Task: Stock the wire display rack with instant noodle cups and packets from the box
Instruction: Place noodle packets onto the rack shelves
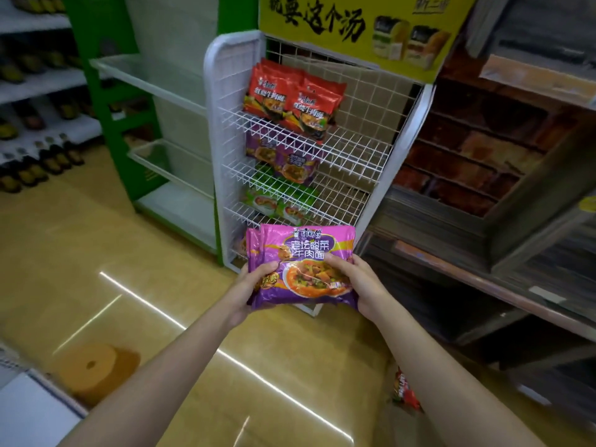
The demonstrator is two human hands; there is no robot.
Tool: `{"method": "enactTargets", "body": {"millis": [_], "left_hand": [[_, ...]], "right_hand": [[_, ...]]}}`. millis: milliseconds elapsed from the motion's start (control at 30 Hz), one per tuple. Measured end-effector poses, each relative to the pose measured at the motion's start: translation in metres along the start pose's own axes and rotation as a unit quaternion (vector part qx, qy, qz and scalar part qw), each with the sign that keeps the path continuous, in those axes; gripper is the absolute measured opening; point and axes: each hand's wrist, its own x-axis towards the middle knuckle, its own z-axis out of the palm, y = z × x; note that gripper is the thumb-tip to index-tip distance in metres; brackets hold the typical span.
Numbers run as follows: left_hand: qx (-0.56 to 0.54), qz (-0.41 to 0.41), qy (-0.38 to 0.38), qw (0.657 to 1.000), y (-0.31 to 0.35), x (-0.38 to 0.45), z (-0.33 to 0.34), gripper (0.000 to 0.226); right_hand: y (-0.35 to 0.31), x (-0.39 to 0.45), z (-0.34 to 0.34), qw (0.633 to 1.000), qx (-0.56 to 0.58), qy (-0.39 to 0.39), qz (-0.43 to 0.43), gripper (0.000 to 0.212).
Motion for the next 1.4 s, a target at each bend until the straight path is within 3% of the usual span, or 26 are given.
{"method": "enactTargets", "body": {"millis": [267,500,633,867,1167,1400], "left_hand": [[-0.031,-0.006,0.049,0.998,-0.013,0.005,-0.026,0.086],[0.005,0.023,0.085,0.996,0.031,0.029,-0.035,0.096],[0.031,0.043,0.089,0.995,0.059,0.055,-0.023,0.102],[0.028,0.000,0.115,0.993,0.071,0.094,0.006,0.061],[0.065,0.011,0.157,0.985,0.095,0.140,-0.006,0.064],[0.042,-0.004,0.168,0.985,0.109,0.198,-0.051,0.035]], "right_hand": [[0.005,0.034,0.016,0.994,-0.077,-0.064,0.044,0.035],[-0.014,0.084,0.029,0.988,-0.109,-0.101,0.047,0.054],[-0.038,0.111,0.018,0.989,-0.104,-0.100,0.028,0.049],[-0.059,0.150,-0.012,0.988,-0.099,-0.113,0.024,0.034],[-0.059,0.211,-0.008,0.992,-0.064,-0.101,0.048,0.034],[-0.055,0.269,0.024,0.995,-0.040,-0.066,0.065,0.047]]}}
